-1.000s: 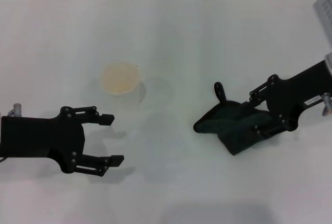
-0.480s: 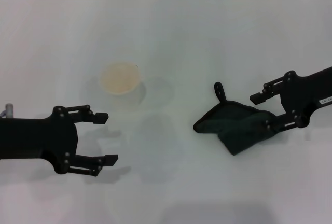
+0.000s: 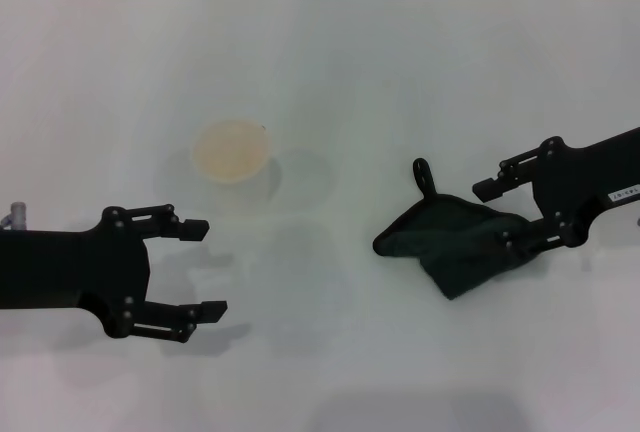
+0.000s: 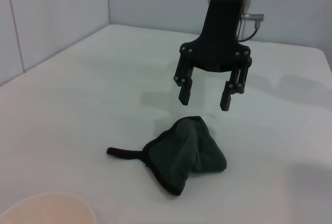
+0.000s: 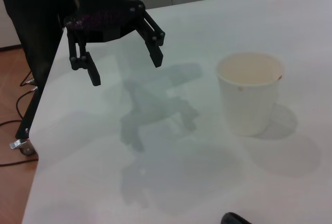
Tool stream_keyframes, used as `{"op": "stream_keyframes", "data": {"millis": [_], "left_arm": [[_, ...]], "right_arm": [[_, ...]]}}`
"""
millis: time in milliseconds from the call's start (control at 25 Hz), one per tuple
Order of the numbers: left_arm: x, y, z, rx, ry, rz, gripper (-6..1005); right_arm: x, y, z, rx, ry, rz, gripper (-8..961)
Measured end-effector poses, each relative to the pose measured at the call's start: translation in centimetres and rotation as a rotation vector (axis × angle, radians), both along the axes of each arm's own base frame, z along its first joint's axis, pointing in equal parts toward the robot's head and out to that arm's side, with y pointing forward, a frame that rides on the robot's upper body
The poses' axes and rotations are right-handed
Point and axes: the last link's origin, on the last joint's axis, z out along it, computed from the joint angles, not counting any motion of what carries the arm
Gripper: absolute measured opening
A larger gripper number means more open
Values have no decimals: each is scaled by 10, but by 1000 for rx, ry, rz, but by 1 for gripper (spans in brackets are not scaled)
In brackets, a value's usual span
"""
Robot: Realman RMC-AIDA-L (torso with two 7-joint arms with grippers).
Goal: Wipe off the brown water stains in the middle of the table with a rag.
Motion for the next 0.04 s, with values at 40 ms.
{"op": "stream_keyframes", "data": {"millis": [40], "left_arm": [[0,0,0,1,-1,0,893]], "right_arm": [[0,0,0,0,0,0,603]]}}
